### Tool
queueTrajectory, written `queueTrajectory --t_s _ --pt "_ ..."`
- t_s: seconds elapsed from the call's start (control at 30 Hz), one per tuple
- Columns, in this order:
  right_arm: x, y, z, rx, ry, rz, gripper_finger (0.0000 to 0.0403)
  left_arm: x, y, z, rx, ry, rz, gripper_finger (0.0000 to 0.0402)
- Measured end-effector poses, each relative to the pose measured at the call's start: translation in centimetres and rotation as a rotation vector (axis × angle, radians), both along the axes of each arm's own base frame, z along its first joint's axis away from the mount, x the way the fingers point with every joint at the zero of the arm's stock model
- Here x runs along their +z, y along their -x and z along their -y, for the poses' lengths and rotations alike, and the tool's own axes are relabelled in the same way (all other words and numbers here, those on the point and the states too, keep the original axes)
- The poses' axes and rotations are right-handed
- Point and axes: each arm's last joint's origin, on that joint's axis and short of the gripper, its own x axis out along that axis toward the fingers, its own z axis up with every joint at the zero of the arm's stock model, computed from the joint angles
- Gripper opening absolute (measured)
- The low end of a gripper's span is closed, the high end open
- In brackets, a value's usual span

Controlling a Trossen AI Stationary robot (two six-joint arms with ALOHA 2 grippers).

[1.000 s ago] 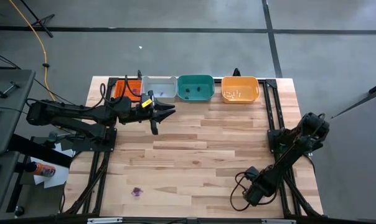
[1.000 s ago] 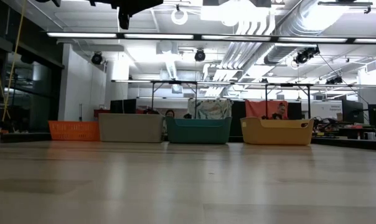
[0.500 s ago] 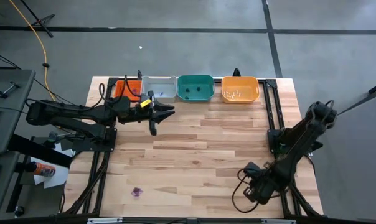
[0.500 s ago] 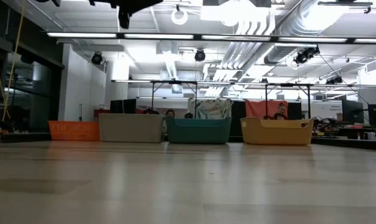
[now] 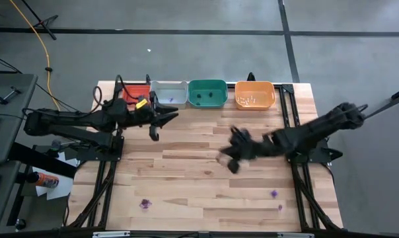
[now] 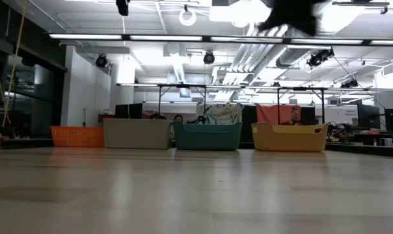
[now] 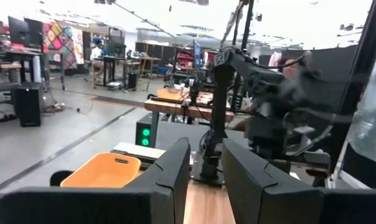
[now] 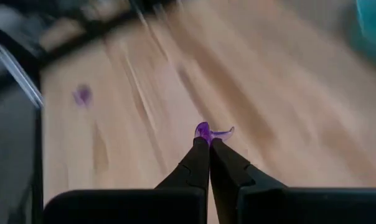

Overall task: Sort Halloween decoration
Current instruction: Put the violet witch hat into the gray bin

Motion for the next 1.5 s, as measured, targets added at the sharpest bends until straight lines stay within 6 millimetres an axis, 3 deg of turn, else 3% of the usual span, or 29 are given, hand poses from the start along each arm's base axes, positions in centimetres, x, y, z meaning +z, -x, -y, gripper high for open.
queueTrajectory --t_s 0.17,0.37,1.03,1.37,1.5 --pt "2.1 -4.5 4.3 0.091 0.098 0.329 0.0 -0.5 0.0 -0.3 0.016 0.004 -0.053 0.0083" --pt "4.5 -5.8 8.3 0.076 0.176 0.586 0.0 -0.9 0.0 -0.5 -0.014 0.052 -0.085 0.0083" --pt "4.7 -5.4 13.5 0.419 0.295 0.625 0.0 -0.9 0.0 -0.7 0.012 0.094 -0.083 0.0083" --pt "4.5 -5.4 14.7 0.409 0.306 0.622 0.0 -0.8 -0.1 -0.7 0.004 0.161 -0.058 0.0083" --pt "2.7 -6.7 15.3 0.282 0.272 0.559 0.0 0.3 0.0 -0.7 -0.002 0.15 0.061 0.0083"
